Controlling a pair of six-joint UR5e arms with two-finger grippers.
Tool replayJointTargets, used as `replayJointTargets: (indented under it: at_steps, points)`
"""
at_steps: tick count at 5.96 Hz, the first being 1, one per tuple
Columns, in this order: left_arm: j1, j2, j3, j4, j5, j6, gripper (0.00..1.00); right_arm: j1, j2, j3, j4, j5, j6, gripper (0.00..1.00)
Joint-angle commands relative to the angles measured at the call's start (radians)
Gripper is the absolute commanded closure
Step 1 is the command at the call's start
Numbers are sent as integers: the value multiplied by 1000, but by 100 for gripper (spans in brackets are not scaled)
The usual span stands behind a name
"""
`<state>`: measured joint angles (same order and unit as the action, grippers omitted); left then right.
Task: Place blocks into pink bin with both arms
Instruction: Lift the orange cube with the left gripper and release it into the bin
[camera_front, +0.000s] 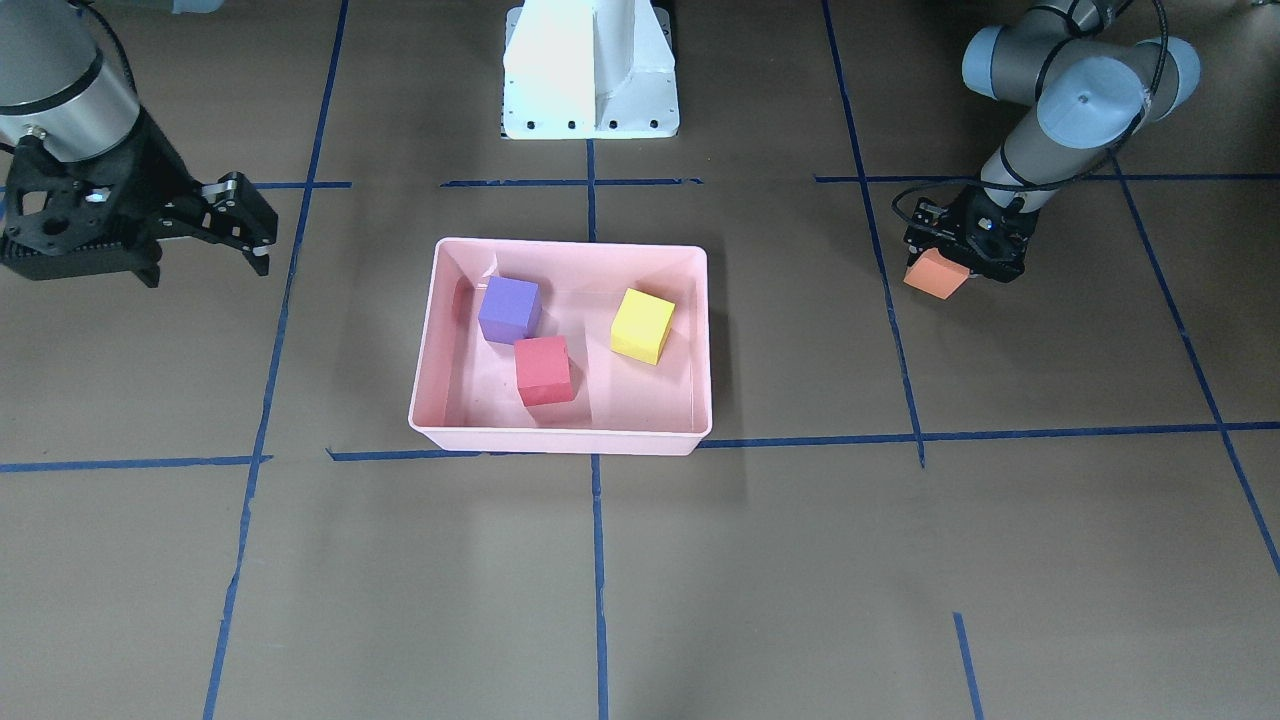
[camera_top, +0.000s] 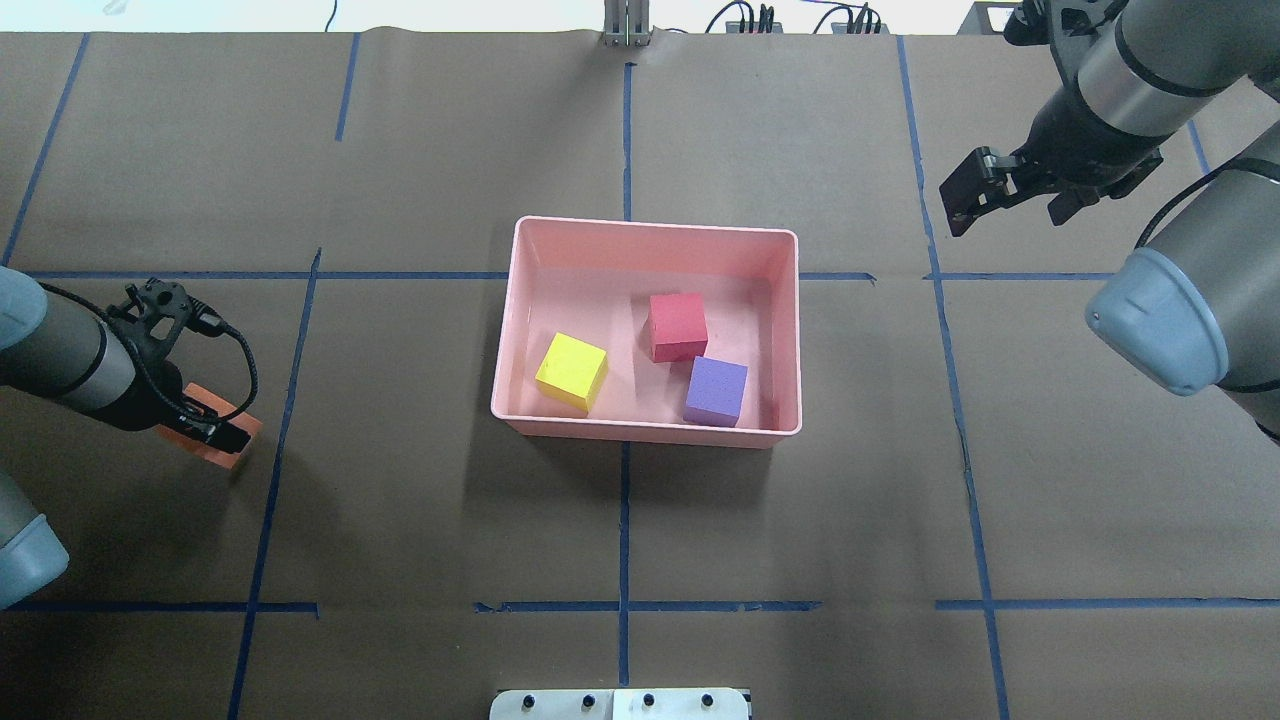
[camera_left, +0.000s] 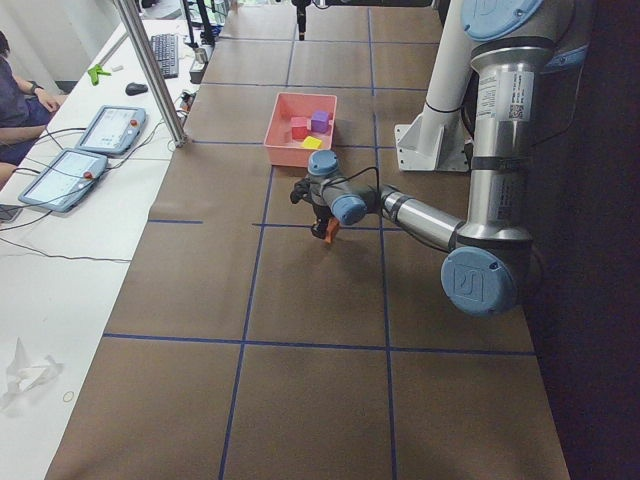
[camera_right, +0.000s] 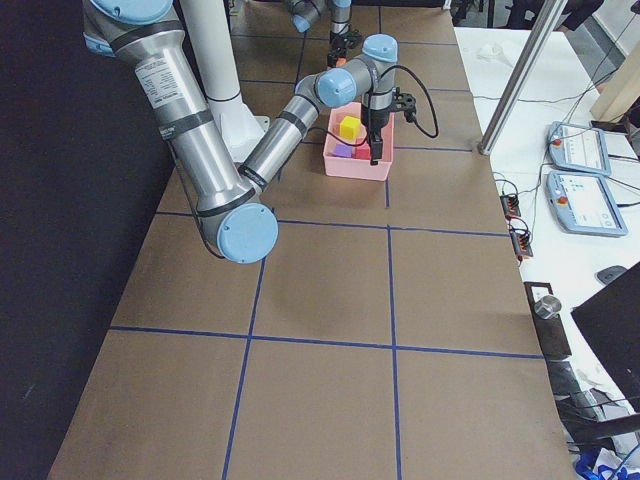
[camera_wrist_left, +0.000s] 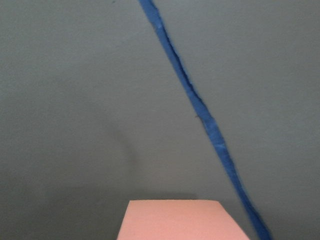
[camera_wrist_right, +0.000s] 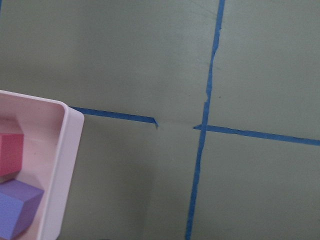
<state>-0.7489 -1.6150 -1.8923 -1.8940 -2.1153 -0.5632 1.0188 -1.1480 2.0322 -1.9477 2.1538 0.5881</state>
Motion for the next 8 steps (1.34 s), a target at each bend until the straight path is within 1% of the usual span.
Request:
replayJointTargets:
  at_steps: [1, 2, 3, 4, 5, 6, 7, 8]
  points:
    - [-20, -255, -79, 355, 1, -51, 59, 99, -108, -1, 4, 55, -232, 0]
    - [-15, -402, -79, 485, 1, -134, 59, 153, -190, 0, 7, 72, -370, 0]
    - [-4, -545, -55, 565, 1, -261, 59, 196, -267, 0, 9, 72, -502, 0]
    - [14, -689, 47, 572, 6, -367, 58, 229, -351, -4, 94, 74, -558, 0]
    - [29, -867, 223, 570, 12, -439, 57, 269, -449, -16, 224, 99, -588, 0]
    - [63, -975, 363, 561, 77, -487, 52, 320, -522, -18, 249, 127, -687, 0]
    - [94, -977, 372, 553, 113, -483, 17, 355, -571, -14, 253, 133, -729, 0]
    - [86, -961, 343, 559, 113, -475, 0, 403, -593, -24, 253, 130, -819, 0]
